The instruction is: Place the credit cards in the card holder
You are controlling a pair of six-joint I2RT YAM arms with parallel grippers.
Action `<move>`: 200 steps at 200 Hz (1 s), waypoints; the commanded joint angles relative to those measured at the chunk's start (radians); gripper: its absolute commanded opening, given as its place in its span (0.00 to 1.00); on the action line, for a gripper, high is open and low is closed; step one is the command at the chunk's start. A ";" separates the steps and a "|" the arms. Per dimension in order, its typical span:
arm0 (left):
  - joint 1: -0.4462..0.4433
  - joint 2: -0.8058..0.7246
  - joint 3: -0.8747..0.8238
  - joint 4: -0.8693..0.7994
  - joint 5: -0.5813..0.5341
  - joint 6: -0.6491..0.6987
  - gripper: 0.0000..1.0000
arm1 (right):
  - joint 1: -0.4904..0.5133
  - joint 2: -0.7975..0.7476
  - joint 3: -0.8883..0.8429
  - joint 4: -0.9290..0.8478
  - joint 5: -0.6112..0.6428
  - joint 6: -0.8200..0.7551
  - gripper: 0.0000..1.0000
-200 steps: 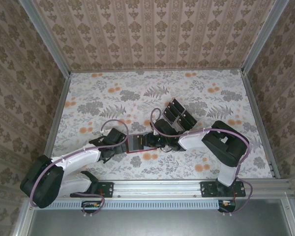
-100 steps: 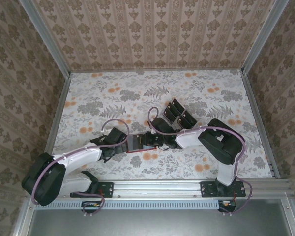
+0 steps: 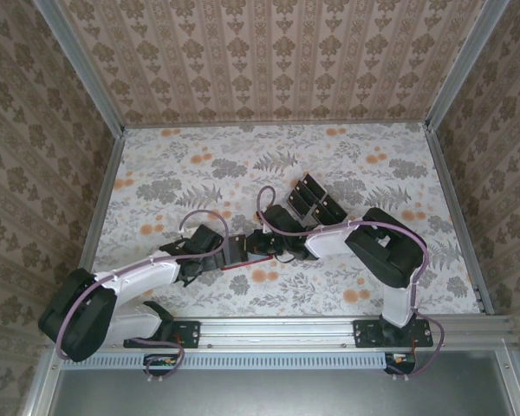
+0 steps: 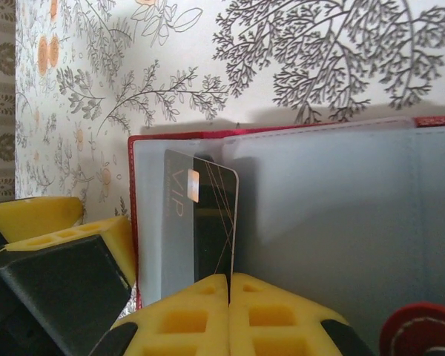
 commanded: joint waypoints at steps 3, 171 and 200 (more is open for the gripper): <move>0.007 0.056 -0.035 0.102 0.068 0.011 1.00 | 0.021 0.041 0.035 -0.045 -0.017 -0.001 0.08; 0.092 -0.135 0.051 -0.089 0.041 0.071 1.00 | 0.028 -0.091 0.091 -0.236 0.028 -0.093 0.35; 0.101 -0.118 0.041 -0.087 0.044 0.076 1.00 | 0.028 -0.080 0.121 -0.288 0.042 -0.116 0.34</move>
